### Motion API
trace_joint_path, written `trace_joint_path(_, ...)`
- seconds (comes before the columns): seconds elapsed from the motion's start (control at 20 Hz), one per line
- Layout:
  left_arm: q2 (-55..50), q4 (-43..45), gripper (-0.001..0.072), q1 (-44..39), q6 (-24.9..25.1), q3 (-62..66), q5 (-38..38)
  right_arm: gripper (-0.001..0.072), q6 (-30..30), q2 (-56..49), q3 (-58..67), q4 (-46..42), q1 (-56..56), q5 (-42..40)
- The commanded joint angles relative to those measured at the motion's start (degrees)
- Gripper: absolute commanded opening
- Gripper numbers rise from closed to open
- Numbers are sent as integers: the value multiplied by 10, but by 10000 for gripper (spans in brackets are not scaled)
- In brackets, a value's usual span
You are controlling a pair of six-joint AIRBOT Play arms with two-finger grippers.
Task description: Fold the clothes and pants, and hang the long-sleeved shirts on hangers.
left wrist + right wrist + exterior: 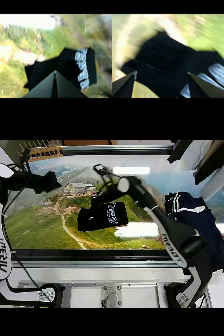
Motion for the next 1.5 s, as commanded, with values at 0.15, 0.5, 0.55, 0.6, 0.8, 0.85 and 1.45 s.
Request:
trace_joint_path(0.15, 83, -1, 4, -58, 43, -191, 45, 715, 33, 14, -148, 34, -207, 96)
trace_joint_path(0.5, 95, -2, 4, -105, 43, -241, 73, 715, -7, -50, -221, 227, -232, 45)
trace_joint_path(0.55, 95, -2, 4, -110, 43, -241, 76, 715, -16, -57, -221, 245, -221, 34)
trace_joint_path(0.6, 95, -2, 4, -114, 43, -240, 77, 715, -28, -64, -221, 267, -208, 24)
trace_joint_path(0.8, 95, -3, 4, -116, 41, -241, 85, 714, -37, -84, -219, 346, -149, -30)
trace_joint_path(0.85, 94, -3, 4, -116, 41, -241, 85, 713, -37, -87, -218, 351, -136, -40)
trace_joint_path(1.45, 95, -2, 4, -116, 41, -241, 85, 16, 72, 100, -160, 64, -200, 6)
